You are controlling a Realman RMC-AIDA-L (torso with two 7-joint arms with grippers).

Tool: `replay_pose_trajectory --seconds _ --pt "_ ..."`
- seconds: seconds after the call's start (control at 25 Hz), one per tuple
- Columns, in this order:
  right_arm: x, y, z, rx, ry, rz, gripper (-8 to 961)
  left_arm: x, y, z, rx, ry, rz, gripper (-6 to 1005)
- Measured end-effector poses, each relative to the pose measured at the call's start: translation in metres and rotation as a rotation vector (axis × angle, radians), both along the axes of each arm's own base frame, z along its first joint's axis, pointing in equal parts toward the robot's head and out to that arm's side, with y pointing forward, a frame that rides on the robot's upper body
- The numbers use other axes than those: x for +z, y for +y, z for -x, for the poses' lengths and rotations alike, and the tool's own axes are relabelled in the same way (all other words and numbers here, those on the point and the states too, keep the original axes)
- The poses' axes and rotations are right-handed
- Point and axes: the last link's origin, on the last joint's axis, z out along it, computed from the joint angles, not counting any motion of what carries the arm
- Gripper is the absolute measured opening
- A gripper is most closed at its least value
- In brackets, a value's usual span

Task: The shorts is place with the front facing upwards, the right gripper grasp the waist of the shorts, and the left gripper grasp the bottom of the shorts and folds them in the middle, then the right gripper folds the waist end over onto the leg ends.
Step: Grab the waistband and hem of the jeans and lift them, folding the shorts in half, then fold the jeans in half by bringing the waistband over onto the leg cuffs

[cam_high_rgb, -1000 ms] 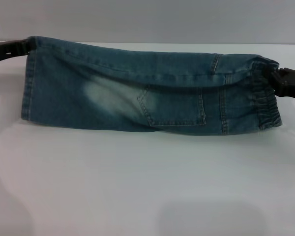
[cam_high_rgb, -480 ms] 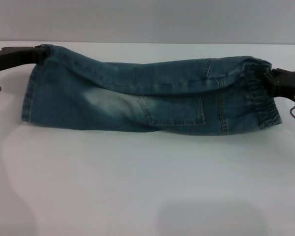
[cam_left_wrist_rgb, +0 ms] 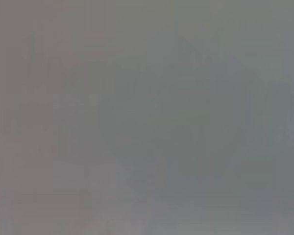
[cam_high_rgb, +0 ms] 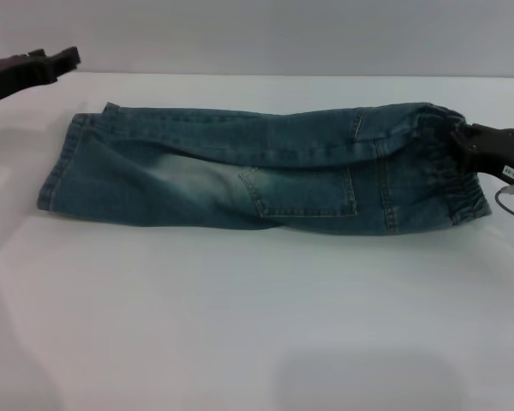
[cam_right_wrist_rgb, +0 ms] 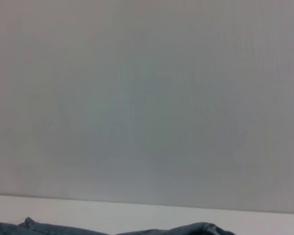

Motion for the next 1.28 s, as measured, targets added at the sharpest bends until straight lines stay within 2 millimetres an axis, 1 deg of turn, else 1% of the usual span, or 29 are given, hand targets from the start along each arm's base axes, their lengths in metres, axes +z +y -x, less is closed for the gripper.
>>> replay_pose_trajectory --seconds 0.2,0.36,0.56,0.6,0.68,0.72,0.84,1.0,1.12,1.2,1.28 --pt "0.004 0.006 -0.004 -0.051 0.008 -0.04 6 0.001 -0.006 0.001 -0.021 -0.038 -0.004 574" --pt "0.011 0.013 -0.016 -0.152 0.009 -0.103 7 -0.002 -0.01 0.0 -0.056 -0.022 0.016 659" --pt "0.018 0.016 -0.028 -0.23 -0.015 -0.154 137 -0.003 -0.013 0.001 -0.065 -0.034 0.024 827" --pt "0.018 0.016 -0.03 -0.236 -0.021 -0.157 163 -0.003 -0.014 0.001 -0.068 -0.035 0.026 827" --pt "0.019 0.015 -0.031 -0.241 -0.025 -0.161 395 -0.003 -0.015 0.0 -0.074 -0.037 0.029 827" --pt "0.02 0.014 -0.032 -0.239 -0.022 -0.164 412 -0.003 -0.015 0.0 -0.078 -0.041 0.03 827" --pt "0.019 0.01 -0.024 -0.189 0.027 -0.157 461 -0.002 -0.018 -0.001 -0.095 -0.067 0.023 827" --pt "0.016 -0.003 0.002 -0.021 0.163 -0.104 527 0.001 -0.026 -0.005 -0.161 -0.123 -0.018 826" --pt "0.004 -0.011 0.015 0.052 0.205 -0.04 577 0.0 -0.035 -0.009 -0.24 -0.155 -0.046 826" --pt "-0.005 -0.014 0.02 0.066 0.213 0.002 575 -0.001 -0.041 -0.01 -0.286 -0.177 -0.072 826" --pt "-0.013 -0.016 0.02 0.059 0.21 0.031 574 -0.001 -0.045 -0.008 -0.293 -0.2 -0.095 826"
